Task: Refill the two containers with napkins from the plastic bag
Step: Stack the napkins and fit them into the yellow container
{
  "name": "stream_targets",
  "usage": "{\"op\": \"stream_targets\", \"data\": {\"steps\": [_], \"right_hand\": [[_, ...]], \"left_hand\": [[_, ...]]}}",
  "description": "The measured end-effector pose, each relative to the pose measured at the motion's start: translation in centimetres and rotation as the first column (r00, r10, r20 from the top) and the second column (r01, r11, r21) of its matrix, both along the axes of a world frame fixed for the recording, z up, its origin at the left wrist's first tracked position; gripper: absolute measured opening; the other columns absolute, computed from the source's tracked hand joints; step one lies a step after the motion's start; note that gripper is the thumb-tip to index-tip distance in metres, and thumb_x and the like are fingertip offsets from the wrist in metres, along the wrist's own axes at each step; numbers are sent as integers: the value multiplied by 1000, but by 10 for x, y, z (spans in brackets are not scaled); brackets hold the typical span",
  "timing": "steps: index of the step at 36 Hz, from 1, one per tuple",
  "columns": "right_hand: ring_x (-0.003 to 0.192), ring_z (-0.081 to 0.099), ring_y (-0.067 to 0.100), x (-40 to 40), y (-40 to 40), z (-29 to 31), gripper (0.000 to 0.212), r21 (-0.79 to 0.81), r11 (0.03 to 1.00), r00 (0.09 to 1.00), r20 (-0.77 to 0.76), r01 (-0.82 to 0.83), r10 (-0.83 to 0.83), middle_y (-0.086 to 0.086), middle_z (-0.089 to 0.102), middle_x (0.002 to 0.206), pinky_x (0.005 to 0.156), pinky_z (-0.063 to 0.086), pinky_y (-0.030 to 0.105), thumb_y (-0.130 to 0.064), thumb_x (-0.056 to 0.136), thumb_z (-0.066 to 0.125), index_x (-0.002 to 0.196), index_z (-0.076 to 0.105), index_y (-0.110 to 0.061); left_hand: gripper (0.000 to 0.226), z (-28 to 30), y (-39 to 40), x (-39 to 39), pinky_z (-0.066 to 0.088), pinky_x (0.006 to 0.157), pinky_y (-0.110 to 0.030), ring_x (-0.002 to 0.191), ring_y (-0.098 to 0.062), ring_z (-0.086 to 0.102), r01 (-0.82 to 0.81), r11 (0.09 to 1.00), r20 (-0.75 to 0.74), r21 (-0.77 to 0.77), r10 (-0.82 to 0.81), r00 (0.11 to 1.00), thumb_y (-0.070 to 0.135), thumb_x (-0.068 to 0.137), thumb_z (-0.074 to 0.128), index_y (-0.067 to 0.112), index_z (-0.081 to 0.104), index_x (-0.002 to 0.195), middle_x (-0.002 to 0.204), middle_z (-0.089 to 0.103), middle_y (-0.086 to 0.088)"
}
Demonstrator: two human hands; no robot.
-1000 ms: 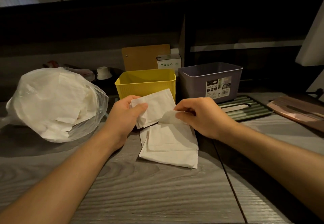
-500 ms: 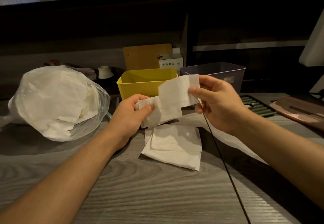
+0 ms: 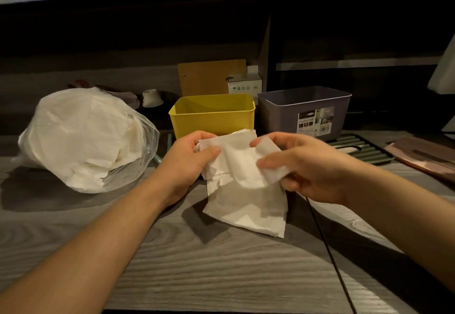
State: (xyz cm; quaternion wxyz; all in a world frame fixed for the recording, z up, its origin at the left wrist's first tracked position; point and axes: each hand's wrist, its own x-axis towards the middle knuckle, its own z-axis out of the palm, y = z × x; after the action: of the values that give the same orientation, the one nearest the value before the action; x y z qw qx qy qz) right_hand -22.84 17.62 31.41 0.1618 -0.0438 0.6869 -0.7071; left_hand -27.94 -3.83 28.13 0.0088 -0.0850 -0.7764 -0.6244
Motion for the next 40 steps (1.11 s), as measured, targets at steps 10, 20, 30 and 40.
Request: {"op": "stream_targets", "data": {"steps": [10,20,30,40], "right_hand": [[86,71,24,1,-8,-3,9,237,956,978,-160,172,-136,8,74,97,55,52,26,-10,88,74,91,67,-14],[86,70,10,2,-8,-6,27,454,878,967,-253,150,-35,-2,70,106,58,57,21,-11,88,75,107,64,-27],[99,67,6,2,-1,-1,33,498,862,872,-459,92,172,-11,70,100,87,59,33,-16,97,63,118,62,-41],[121,53,7,-1,-1,-10,40,850,499,873,-361,165,326,-18,56,130,96,43,22,-33,92,71,129,58,-41]], "left_hand": [[14,3,2,4,55,60,-18,78,-7,72,20,1000,-15,11,-20,1000,11,99,61,11,67,111,101,74,-6],[14,4,3,6,59,63,-24,82,-12,73,23,1000,4,7,-23,1000,12,99,61,12,67,112,102,74,-7],[14,5,2,8,55,59,-18,73,-6,70,45,999,-41,-16,-45,998,9,99,60,9,67,111,95,74,-6],[13,4,2,7,54,60,-17,76,-5,71,38,999,-27,-20,-38,999,12,99,61,13,67,110,100,73,-5]]}}
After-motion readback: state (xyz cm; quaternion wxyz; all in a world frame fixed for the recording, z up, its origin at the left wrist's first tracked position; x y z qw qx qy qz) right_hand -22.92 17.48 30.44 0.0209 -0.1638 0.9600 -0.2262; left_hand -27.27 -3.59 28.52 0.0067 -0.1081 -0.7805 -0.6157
